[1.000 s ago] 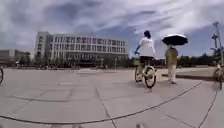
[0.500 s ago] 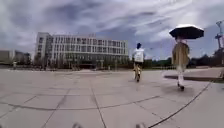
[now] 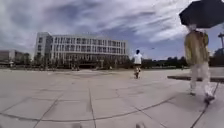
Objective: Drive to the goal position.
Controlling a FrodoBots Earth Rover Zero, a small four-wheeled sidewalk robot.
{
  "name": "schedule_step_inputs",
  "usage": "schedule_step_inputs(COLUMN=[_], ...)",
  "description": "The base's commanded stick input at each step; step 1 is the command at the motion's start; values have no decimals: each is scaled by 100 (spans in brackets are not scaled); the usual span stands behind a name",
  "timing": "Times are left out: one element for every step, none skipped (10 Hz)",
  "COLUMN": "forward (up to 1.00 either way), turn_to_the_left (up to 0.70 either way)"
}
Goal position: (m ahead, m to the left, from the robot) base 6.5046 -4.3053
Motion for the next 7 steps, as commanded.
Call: schedule_step_inputs(forward=[70, 70, 70, 70, 70, 70, 70], turn_to_the_left=[0, 0, 0, 0, 0, 0, 0])
